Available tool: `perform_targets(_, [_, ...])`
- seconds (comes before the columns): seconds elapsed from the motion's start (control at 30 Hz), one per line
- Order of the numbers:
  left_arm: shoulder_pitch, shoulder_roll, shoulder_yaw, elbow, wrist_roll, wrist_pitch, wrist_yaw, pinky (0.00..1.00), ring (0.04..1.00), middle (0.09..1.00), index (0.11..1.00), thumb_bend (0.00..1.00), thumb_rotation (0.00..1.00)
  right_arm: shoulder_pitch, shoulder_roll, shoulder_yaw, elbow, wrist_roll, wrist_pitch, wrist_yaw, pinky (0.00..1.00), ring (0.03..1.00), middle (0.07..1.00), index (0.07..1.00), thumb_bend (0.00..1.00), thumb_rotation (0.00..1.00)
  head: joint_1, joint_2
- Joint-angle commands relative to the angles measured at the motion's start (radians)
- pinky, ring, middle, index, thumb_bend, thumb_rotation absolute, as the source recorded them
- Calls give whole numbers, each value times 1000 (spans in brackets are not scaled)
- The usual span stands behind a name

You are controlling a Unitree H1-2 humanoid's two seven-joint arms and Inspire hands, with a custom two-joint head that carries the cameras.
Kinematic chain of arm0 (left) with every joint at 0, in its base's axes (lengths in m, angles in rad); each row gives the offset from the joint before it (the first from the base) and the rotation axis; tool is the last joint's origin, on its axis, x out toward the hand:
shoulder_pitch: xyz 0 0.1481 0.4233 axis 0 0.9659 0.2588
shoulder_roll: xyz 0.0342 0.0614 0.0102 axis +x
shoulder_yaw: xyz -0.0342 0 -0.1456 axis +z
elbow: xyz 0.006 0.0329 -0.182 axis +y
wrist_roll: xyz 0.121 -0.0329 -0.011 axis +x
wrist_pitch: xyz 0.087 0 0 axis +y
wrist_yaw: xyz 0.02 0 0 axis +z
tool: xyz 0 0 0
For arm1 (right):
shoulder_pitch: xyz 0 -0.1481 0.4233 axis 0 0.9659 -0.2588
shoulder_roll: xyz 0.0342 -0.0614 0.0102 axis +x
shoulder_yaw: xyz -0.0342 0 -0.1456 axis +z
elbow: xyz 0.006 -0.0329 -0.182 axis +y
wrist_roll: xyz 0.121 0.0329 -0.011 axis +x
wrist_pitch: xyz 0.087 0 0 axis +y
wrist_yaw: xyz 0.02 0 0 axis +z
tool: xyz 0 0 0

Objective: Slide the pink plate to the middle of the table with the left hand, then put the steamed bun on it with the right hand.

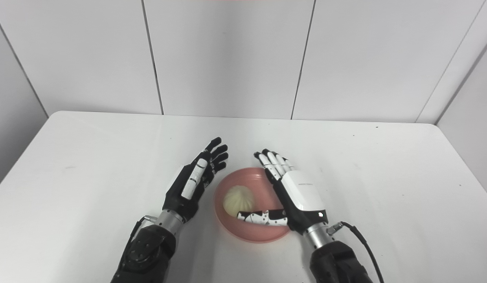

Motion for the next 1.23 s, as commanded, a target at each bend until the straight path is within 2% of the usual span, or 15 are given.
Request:
perform_targets(0.0, [25,13,11,6,-19,3,-14,955,940,930,914,544,839,-11,5,-32,-9,50,-72,-62,981,1000,1000,997,652,664,-2,0])
perform_targets(0.03, [25,15,12,5,-22,5,-15,963,945,934,919,546,840,-8,11,-47,2,79,-94,-84,990,1000,1000,992,642,629,-5,0])
perform_targets(0.13, [28,20,10,-4,-23,12,-18,969,950,938,922,542,850,-3,37,-86,32,149,-148,-136,959,991,1000,988,619,604,-10,1])
perform_targets(0.23, [31,23,10,-15,-21,18,-19,979,959,948,932,539,867,1,56,-115,52,206,-176,-158,938,996,1000,999,597,624,-14,2])
perform_targets(0.47, [35,32,9,-33,-14,22,-17,999,974,970,951,553,836,-1,103,-165,79,282,-204,-201,981,1000,1000,1000,525,750,-13,2])
perform_targets(0.63, [40,45,-9,-45,55,3,21,1000,996,995,986,555,866,2,127,-194,59,385,-150,-162,998,1000,1000,1000,527,877,-11,2])
perform_targets(0.73, [45,55,-21,-58,101,7,39,1000,1000,1000,999,681,867,4,140,-209,45,456,-110,-124,1000,1000,1000,1000,508,898,-9,2])
perform_targets(0.83, [54,56,-27,-74,127,16,53,1000,1000,1000,1000,714,855,2,145,-221,45,526,-89,-92,1000,1000,1000,1000,495,895,-1,5])
perform_targets(0.87, [58,56,-30,-79,140,18,60,1000,1000,1000,1000,720,884,1,147,-227,48,555,-81,-81,1000,1000,1000,1000,556,920,-1,5])
perform_targets(0.9, [63,54,-33,-84,154,16,69,1000,1000,1000,1000,720,887,0,155,-243,46,624,-56,-59,1000,1000,1000,1000,561,922,2,5])
perform_targets(0.93, [68,53,-37,-85,168,9,78,1000,1000,1000,1000,717,902,1,163,-259,40,686,-27,-39,1000,1000,1000,1000,624,932,7,6])
perform_targets(1.0, [74,50,-39,-84,188,-2,96,1000,1000,1000,1000,714,920,3,180,-287,22,767,31,-24,1000,990,992,988,686,943,15,5])
perform_targets(1.07, [80,45,-38,-88,197,4,111,1000,1000,1000,1000,717,923,5,183,-301,11,798,61,-15,1000,986,984,983,718,960,20,6])
perform_targets(1.2, [88,33,-34,-92,209,5,139,1000,1000,1000,1000,710,947,12,182,-326,-8,852,104,-7,994,973,958,954,744,916,54,7])
